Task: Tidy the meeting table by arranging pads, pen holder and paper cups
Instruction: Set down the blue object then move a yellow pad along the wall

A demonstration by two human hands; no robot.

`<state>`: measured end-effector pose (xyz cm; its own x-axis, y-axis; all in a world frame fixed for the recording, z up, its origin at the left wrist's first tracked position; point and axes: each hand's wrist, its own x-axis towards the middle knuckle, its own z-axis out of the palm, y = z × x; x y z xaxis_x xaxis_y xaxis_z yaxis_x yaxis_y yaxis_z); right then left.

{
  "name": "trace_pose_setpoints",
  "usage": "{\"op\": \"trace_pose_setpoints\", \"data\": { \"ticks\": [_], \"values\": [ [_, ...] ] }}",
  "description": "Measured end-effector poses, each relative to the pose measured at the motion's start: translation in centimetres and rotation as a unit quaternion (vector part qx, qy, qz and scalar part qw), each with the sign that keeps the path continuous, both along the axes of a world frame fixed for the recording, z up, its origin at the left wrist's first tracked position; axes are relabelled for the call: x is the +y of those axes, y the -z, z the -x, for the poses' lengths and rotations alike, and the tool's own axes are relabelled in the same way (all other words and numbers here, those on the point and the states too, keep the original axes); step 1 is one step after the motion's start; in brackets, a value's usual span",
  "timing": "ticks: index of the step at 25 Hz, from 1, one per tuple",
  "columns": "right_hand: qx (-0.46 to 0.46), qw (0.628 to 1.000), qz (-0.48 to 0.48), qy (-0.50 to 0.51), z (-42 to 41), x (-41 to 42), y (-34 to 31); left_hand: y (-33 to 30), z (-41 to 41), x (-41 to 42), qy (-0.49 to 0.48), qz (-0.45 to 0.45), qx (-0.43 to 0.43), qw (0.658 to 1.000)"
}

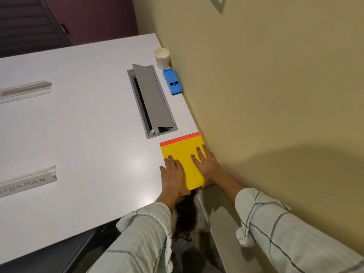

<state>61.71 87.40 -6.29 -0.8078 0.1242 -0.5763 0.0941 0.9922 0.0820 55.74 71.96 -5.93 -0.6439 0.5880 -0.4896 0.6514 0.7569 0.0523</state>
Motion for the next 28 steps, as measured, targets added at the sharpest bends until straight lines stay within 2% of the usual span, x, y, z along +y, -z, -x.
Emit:
{"op": "trace_pose_setpoints", "data": {
  "ticks": [5,14,28],
  "values": [
    [-0.010,1.000,0.021,-0.008,-0.11,-0.05,0.20,0.38,0.23,-0.05,0.007,-0.027,-0.042,0.999],
    [-0.022,0.999,0.036,0.000,-0.18,-0.20,0.03,0.61,0.04,-0.02,0.016,-0.041,-0.057,0.997],
    [-0.004,1.000,0.009,-0.025,-0.44,0.29,0.39,0.73,0.05,0.52,0.009,-0.065,-0.090,0.994]
  ]
}}
